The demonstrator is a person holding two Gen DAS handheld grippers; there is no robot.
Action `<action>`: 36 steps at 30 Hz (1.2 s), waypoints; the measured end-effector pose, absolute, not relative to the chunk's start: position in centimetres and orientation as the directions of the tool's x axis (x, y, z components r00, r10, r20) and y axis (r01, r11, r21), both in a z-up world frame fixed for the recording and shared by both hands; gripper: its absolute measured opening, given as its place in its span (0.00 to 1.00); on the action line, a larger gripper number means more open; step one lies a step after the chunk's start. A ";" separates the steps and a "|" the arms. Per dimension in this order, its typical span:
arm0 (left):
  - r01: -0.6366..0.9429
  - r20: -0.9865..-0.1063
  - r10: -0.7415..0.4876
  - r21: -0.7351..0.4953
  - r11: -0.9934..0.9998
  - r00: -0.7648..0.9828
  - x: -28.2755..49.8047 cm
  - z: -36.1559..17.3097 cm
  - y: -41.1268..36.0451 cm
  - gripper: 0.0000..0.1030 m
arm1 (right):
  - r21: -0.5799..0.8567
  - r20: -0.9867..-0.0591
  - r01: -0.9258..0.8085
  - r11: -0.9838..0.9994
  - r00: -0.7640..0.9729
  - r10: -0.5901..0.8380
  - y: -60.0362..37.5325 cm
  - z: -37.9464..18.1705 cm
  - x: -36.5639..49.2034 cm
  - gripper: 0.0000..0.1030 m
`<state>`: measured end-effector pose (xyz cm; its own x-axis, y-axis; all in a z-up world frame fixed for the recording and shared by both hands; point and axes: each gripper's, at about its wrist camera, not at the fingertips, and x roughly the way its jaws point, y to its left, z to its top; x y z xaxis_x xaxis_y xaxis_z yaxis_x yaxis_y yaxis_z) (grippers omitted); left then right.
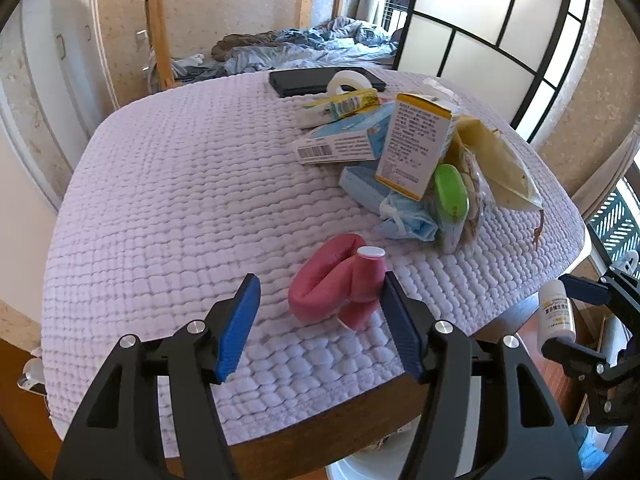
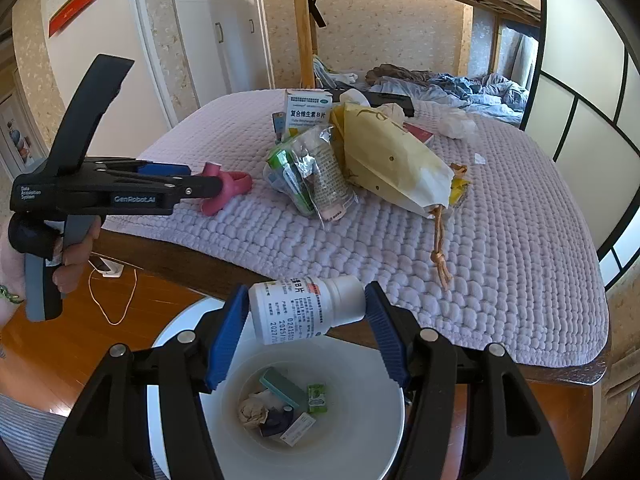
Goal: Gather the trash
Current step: 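Carry the pink roller and white pill bottle with both tools over the white bin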
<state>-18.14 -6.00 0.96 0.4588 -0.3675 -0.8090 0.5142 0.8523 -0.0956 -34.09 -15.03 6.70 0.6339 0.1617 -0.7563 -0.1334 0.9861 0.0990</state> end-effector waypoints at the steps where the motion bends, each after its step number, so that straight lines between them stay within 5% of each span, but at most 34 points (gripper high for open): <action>1: 0.522 -0.810 -0.367 -0.089 0.848 0.458 -18.2 0.9 -6.3 0.62 | 0.102 -0.757 -0.133 0.986 0.632 0.163 -15.0 6.6 -34.1 0.57; 17: 0.534 -0.814 -0.364 -0.079 0.842 0.453 -18.0 0.2 -7.3 0.74 | 0.115 -0.762 -0.139 0.984 0.623 0.176 -15.0 6.3 -33.9 0.57; 20: 0.513 -0.821 -0.379 -0.124 0.849 0.428 -17.4 -0.4 -6.6 0.52 | 0.113 -0.762 -0.143 0.983 0.623 0.178 -14.8 6.3 -33.7 0.57; 36: 0.501 -0.814 -0.374 -0.120 0.857 0.445 -20.6 1.1 -5.4 0.52 | 0.111 -0.767 -0.143 0.983 0.617 0.176 -15.2 6.3 -34.0 0.57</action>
